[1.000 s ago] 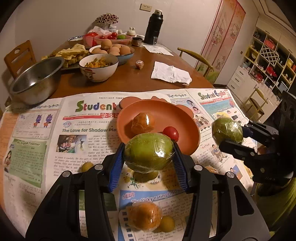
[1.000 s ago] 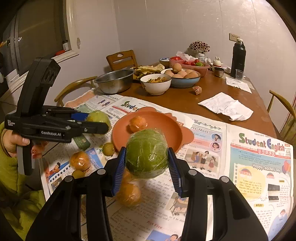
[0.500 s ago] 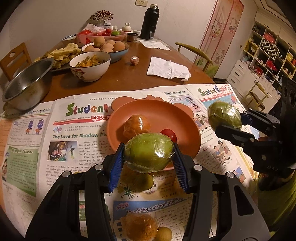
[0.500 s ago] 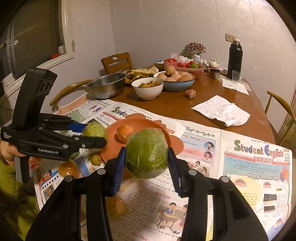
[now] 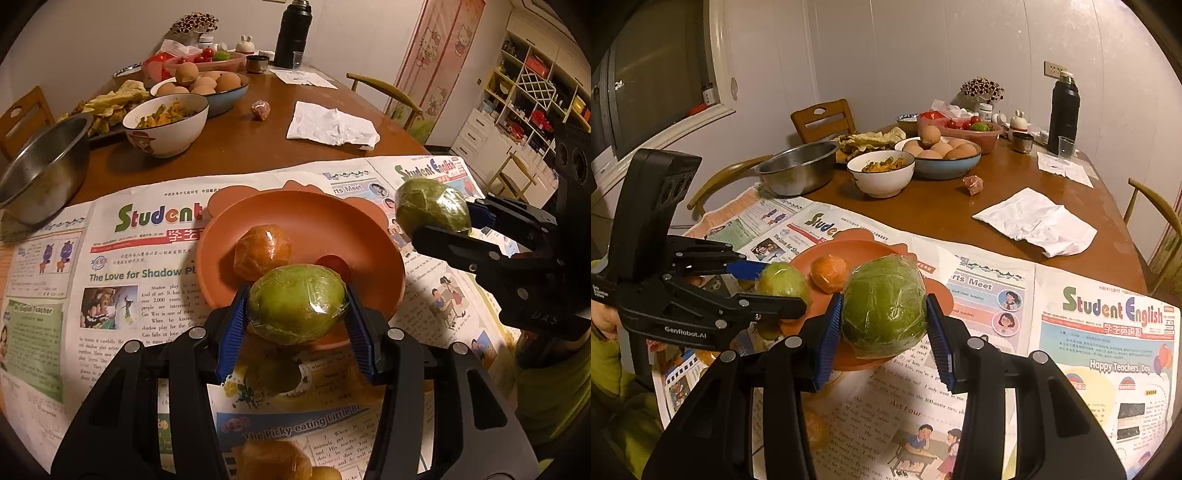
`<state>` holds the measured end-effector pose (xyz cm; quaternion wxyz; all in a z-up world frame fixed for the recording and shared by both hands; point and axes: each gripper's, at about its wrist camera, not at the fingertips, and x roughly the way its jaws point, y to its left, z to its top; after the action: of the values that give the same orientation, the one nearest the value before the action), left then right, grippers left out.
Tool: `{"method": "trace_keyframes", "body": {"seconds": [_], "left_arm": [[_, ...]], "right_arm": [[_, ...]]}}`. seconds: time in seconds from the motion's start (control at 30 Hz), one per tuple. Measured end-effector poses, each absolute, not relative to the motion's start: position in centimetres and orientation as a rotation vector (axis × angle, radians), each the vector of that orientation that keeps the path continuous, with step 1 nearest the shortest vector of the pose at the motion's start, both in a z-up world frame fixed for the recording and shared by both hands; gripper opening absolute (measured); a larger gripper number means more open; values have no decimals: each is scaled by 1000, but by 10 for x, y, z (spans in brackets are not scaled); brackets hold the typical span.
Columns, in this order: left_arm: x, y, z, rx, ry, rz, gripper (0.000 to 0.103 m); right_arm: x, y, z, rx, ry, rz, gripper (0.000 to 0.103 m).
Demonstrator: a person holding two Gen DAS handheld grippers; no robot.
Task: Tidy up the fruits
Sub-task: 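Carry the green fruit with the right tool while the left tool carries its green fruit to the plate, then lower and release the green fruit with the right tool while the left tool releases its own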
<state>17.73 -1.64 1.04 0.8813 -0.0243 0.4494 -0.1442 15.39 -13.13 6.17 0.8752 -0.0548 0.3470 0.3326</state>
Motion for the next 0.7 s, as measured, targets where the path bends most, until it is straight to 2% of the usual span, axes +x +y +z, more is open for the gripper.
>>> {"method": "trace_keyframes", "body": {"seconds": [0.7], "left_arm": [[190,-18,-4,-22,984,-289,42]], "right_arm": [[174,-118,44,-133,785,719,43]]}}
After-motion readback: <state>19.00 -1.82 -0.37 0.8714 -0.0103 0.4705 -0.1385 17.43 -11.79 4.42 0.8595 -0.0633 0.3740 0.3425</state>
